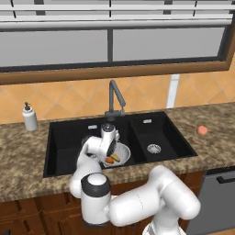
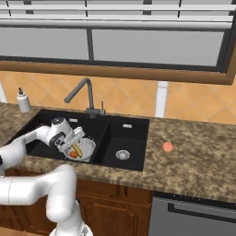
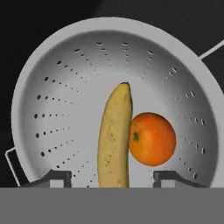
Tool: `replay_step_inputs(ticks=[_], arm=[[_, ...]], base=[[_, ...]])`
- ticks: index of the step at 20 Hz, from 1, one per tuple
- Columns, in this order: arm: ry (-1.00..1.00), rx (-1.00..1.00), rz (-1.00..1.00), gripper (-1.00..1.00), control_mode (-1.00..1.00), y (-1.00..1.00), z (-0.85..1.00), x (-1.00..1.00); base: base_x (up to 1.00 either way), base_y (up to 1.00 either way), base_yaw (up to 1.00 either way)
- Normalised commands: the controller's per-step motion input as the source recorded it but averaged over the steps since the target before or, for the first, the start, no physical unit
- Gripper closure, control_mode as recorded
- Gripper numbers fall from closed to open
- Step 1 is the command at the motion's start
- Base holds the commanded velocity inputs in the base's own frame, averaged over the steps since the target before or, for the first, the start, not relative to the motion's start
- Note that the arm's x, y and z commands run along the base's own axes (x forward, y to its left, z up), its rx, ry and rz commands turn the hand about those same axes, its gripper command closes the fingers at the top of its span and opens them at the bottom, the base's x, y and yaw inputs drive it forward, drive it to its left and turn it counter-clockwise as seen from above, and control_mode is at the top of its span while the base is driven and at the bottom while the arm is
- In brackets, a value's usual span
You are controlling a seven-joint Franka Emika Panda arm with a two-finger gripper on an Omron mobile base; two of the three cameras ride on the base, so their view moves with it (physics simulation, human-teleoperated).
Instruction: Put the colander in the sink, put the tangerine, banana, peach in the colander, and turn on the sink faucet and pour water over the colander.
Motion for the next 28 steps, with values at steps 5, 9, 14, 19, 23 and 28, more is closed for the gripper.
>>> replay_step_inputs(ticks=[5, 9, 14, 19, 23, 28], arm=[[-0.4, 0.0, -0.08, -1.0, -1.0, 0.11, 0.26, -0.72], [-0.44, 0.0, -0.02, -1.0, -1.0, 0.35, 0.87, -0.96], [-0.19, 0.0, 0.01, -1.0, -1.0, 0.3, 1.0, -0.87], [0.02, 0.01, 0.0, -1.0, -1.0, 0.07, 1.0, -0.71], [0.08, 0.09, 0.0, -1.0, -1.0, -0.03, 1.0, -0.64], [0.11, 0.07, -0.04, -1.0, -1.0, -0.15, 1.0, -0.75]], base=[[0.0, 0.0, 0.0], [0.0, 0.0, 0.0], [0.0, 0.0, 0.0], [0.0, 0.0, 0.0], [0.0, 0.0, 0.0], [0.0, 0.0, 0.0]])
